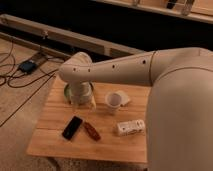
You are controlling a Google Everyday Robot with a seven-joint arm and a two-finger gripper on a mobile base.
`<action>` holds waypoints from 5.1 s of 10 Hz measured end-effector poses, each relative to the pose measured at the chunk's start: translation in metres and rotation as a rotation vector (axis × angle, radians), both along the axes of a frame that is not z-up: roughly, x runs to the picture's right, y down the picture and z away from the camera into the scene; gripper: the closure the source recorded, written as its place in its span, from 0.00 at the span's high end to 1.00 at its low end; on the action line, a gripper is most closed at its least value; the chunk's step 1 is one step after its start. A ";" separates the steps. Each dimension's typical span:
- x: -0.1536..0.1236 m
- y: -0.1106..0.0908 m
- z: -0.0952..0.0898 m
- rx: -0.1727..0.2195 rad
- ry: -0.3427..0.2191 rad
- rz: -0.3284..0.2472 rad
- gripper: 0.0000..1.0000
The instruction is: Wipe the white sponge on the table
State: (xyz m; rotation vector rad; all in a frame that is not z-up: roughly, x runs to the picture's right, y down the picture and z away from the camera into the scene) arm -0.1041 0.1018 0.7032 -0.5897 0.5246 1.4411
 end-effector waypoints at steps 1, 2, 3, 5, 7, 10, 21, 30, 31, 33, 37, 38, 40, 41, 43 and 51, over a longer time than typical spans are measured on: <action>0.000 0.000 0.000 0.000 0.000 0.000 0.65; 0.000 0.000 0.000 0.000 0.000 0.000 0.65; 0.000 0.000 0.000 0.000 0.000 0.000 0.65; 0.000 0.000 0.000 0.000 0.000 0.000 0.65; 0.000 0.000 0.000 0.000 0.000 0.000 0.65; 0.000 0.000 0.000 0.000 0.000 0.000 0.65; 0.000 0.000 0.000 0.000 0.000 0.000 0.65; 0.046 -0.049 0.072 0.023 0.040 0.023 0.65; 0.055 -0.060 0.083 0.034 0.046 0.035 0.65; 0.079 -0.089 0.108 0.068 0.075 0.059 0.65; 0.128 -0.124 0.147 0.114 0.148 0.083 0.65; 0.140 -0.124 0.158 0.114 0.169 0.092 0.65; 0.159 -0.116 0.181 0.112 0.201 0.126 0.65; 0.164 -0.109 0.190 0.106 0.210 0.140 0.65; 0.174 -0.088 0.210 0.086 0.223 0.174 0.65; 0.201 -0.048 0.254 0.065 0.237 0.238 0.65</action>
